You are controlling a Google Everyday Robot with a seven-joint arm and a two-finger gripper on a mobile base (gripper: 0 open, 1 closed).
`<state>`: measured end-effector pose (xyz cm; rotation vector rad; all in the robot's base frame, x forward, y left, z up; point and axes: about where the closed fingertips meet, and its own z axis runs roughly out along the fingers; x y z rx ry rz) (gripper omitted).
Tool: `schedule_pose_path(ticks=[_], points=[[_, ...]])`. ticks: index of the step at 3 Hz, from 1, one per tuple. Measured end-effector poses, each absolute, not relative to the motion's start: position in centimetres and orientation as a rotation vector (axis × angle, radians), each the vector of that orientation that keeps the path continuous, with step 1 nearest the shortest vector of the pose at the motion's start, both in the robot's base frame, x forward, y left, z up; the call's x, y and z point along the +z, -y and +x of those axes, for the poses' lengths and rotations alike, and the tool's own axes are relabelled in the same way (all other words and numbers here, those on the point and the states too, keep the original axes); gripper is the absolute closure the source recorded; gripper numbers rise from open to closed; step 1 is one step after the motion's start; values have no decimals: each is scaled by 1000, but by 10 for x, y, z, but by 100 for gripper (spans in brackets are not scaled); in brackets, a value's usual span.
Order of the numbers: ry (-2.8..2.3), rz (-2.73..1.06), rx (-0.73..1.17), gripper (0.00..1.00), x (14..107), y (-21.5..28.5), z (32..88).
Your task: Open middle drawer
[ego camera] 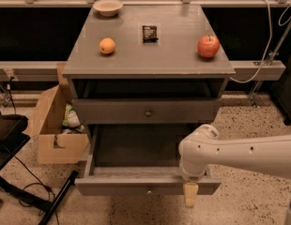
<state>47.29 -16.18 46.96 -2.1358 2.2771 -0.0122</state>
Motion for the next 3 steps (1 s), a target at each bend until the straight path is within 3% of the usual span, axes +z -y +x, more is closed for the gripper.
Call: schedule_pose_path(ticks=[2,3], points=[[-2301,-2060,86,0,438,164,474],[-2415,-2077,158,26,423,170,451]])
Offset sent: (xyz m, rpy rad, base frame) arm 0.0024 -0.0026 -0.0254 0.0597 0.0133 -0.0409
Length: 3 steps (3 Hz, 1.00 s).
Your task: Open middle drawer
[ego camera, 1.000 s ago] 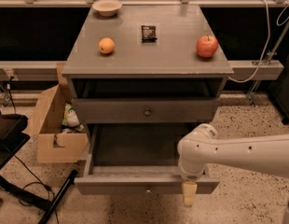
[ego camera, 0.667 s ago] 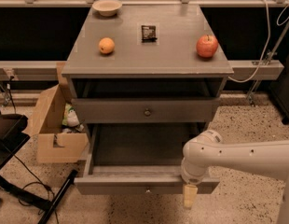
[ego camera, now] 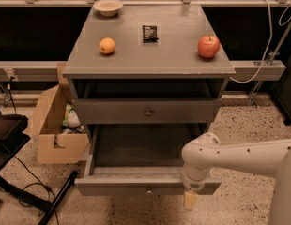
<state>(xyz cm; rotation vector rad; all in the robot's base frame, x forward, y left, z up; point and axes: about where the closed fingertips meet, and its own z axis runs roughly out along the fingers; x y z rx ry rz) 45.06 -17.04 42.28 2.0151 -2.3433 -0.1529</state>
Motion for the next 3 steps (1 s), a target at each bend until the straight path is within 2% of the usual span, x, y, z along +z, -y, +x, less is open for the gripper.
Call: schedule_pose_path(ticks=[1,3], points=[[2289,1881,-244,49,415,174,410],[2288,1878,-246,95,415,174,410]])
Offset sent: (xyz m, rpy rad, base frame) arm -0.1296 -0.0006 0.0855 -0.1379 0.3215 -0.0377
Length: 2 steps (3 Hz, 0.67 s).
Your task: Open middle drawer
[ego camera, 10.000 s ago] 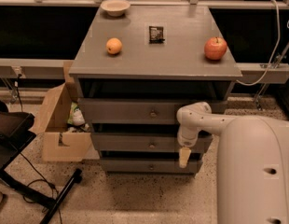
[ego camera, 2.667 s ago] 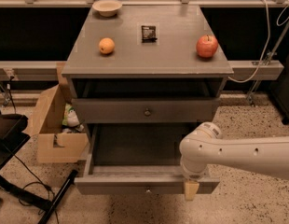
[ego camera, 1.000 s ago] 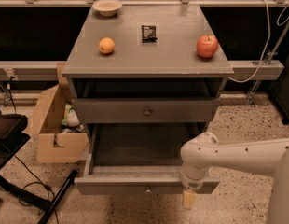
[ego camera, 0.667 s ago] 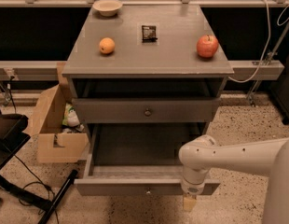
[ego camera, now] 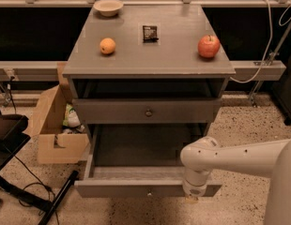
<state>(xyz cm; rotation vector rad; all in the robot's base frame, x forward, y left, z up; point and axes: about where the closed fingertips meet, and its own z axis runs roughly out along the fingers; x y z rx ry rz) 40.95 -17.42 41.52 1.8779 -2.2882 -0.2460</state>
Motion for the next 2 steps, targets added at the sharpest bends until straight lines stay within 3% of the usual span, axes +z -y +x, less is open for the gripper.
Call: schedule_pose_path(ticks=[2], points=[[2288,1878,-246,100,415,174,410]])
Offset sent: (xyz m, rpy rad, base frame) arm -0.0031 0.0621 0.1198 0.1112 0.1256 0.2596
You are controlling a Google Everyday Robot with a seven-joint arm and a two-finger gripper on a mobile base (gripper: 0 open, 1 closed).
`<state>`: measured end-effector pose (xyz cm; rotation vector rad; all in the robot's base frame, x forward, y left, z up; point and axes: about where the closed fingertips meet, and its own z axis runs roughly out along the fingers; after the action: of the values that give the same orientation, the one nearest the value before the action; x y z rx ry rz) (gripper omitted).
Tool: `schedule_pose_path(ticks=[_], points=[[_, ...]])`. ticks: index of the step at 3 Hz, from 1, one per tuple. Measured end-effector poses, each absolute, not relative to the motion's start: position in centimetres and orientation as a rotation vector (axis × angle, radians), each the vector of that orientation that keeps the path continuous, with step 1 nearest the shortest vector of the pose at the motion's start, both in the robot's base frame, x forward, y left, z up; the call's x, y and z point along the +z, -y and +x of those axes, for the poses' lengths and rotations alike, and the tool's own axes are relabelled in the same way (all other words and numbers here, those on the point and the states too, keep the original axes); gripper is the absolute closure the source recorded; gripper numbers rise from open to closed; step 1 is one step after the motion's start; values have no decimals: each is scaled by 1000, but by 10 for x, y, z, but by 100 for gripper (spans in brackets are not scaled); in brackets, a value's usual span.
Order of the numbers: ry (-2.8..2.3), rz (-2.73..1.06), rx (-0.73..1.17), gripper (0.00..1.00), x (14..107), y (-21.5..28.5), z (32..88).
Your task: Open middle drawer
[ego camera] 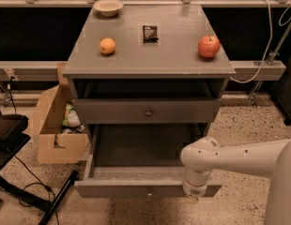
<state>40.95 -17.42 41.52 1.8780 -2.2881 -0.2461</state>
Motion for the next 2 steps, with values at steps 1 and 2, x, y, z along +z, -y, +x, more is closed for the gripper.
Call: schedule_pose_path(ticks=[1,2], points=[[2288,1878,-246,100,415,174,410],[2288,1878,-246,100,415,174,410]])
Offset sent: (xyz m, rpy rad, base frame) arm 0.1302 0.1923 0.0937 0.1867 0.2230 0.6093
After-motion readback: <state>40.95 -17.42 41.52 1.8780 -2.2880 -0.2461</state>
